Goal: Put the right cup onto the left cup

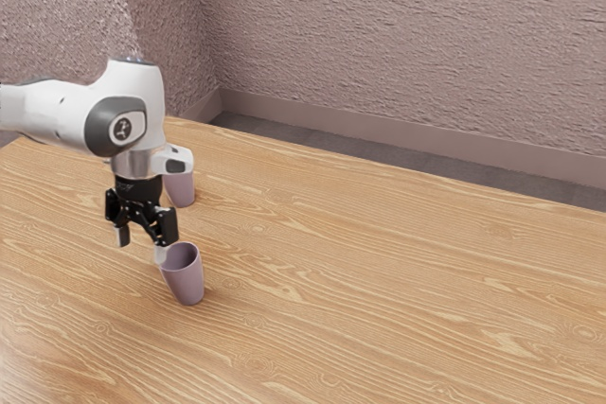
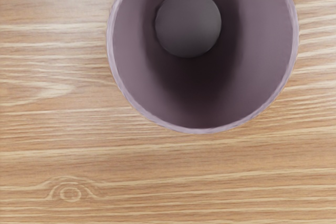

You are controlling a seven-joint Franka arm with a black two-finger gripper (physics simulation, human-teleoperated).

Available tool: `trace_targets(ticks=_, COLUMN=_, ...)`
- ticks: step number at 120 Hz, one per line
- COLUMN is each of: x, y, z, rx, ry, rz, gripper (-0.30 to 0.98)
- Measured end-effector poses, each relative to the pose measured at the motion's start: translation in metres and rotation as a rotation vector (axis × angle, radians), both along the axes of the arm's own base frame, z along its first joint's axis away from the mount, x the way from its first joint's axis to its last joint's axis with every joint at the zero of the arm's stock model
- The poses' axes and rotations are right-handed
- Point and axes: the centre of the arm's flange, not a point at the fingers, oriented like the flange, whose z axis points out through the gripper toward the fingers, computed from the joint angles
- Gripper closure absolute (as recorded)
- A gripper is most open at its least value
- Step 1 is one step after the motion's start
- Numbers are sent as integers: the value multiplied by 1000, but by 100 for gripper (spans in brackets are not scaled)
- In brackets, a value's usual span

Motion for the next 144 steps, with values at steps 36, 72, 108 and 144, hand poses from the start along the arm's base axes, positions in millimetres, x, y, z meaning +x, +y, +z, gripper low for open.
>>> trace_targets(ticks=36, x=21, y=9, z=-25, rx=-6, ry=-68, rz=-24, gripper=0)
trace_targets(ticks=72, x=28, y=13, z=-53, rx=-10, ry=-70, rz=-43, gripper=0)
trace_targets(ticks=108, x=32, y=20, z=-67, rx=-11, ry=-82, rz=-48, gripper=6)
trace_targets(ticks=144, x=36, y=16, z=-62, rx=-12, ry=-103, rz=-62, gripper=65)
